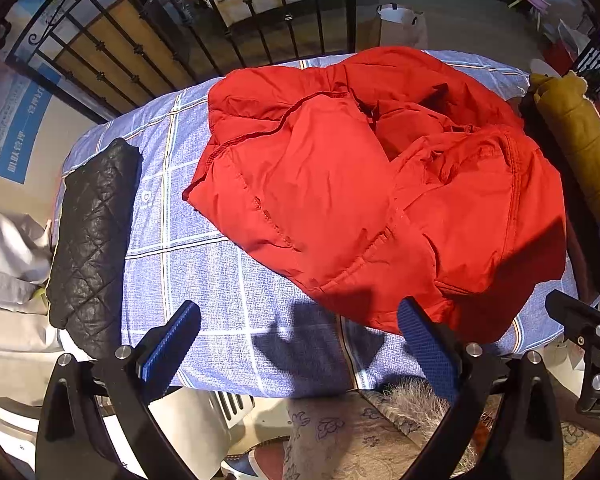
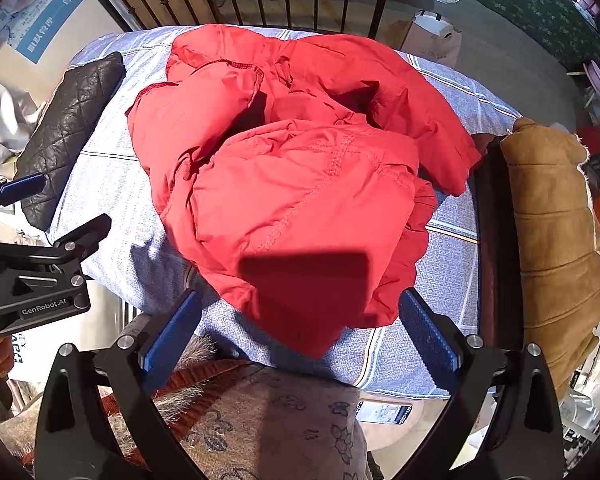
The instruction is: Fold large clothes
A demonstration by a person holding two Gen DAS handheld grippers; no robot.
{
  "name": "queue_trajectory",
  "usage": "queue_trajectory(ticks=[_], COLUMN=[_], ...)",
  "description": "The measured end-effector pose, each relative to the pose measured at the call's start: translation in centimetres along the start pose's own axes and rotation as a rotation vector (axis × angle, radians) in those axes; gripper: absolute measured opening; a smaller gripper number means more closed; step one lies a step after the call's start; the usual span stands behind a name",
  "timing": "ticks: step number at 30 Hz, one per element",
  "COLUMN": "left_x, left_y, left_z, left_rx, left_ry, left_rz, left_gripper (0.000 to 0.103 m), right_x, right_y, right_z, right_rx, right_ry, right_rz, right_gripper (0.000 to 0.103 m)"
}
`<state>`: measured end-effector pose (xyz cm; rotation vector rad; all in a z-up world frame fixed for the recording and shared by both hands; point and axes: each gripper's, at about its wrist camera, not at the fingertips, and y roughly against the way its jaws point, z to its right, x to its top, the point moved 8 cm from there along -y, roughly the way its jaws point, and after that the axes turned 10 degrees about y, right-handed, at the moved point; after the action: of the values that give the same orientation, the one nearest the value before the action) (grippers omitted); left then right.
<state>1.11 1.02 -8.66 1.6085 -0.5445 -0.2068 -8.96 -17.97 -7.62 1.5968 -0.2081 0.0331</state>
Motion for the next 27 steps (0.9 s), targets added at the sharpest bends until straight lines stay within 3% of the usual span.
queue_trajectory(ticks=[27], left_x=[-0.02], left_y=[-0.06], left_z=[-0.12], left_rx=[0.004], left_ry=[0.001], left_rz=[-0.004], left_gripper=[0.097], right_x=[0.01], right_y=[0.08], right_z=[-0.11], right_rx=[0.005], right_ry=[0.009], right_rz=[-0.003], right_gripper=[0.097])
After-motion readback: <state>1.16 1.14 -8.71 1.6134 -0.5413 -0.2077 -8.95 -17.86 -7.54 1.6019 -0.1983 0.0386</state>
